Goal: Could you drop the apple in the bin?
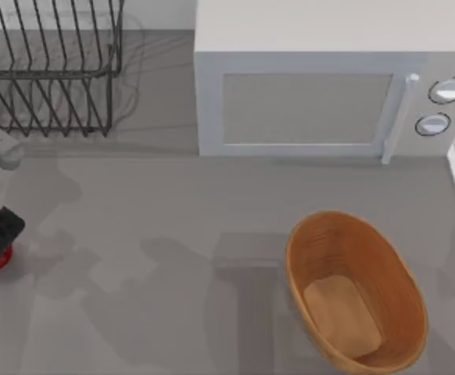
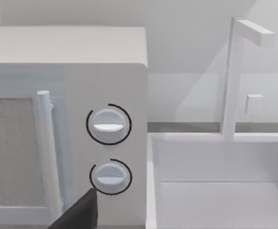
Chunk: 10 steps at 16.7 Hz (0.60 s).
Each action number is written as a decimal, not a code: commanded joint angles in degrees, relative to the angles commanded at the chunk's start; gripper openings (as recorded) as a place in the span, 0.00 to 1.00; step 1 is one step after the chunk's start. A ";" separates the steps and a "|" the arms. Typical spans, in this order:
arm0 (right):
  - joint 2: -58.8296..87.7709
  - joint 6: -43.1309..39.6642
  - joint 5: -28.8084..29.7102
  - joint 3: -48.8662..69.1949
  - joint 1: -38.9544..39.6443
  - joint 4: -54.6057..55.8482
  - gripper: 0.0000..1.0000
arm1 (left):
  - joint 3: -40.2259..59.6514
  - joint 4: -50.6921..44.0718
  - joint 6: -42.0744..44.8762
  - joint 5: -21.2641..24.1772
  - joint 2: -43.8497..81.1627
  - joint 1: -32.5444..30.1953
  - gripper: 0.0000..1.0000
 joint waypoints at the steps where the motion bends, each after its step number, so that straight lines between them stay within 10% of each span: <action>1: 0.00 0.00 0.00 0.00 0.00 0.00 1.00 | 2.92 -2.40 1.81 -0.19 4.05 0.00 1.00; 10: 0.00 0.00 0.00 0.00 0.00 0.00 1.00 | 15.41 -11.78 9.14 -1.06 20.76 0.00 1.00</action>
